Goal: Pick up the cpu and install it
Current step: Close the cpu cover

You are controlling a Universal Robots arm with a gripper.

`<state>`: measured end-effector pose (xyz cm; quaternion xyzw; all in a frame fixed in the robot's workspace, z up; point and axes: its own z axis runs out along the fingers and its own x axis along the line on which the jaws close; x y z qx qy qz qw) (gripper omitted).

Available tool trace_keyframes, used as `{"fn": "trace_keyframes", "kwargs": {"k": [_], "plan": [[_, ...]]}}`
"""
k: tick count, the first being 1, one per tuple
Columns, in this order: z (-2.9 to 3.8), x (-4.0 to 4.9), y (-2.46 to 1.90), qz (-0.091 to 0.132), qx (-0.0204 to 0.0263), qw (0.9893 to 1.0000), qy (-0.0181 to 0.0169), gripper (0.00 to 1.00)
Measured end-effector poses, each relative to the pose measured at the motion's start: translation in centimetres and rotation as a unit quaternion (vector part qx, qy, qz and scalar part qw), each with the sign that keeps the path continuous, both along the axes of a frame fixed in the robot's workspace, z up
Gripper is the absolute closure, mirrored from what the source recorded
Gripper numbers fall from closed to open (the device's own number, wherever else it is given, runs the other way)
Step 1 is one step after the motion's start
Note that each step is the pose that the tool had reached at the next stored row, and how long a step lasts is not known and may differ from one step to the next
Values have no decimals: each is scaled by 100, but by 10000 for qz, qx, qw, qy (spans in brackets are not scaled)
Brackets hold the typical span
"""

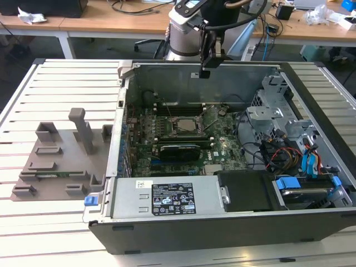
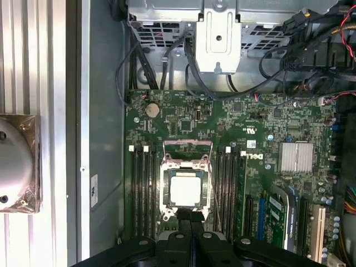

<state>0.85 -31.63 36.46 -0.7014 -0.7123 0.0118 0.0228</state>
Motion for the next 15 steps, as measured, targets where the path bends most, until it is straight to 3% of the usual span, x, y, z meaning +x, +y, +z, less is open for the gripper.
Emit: {"fn": "trace_keyframes", "kwargs": {"k": [15], "plan": [[-135, 104, 0, -1, 0, 10000, 26, 89]]}}
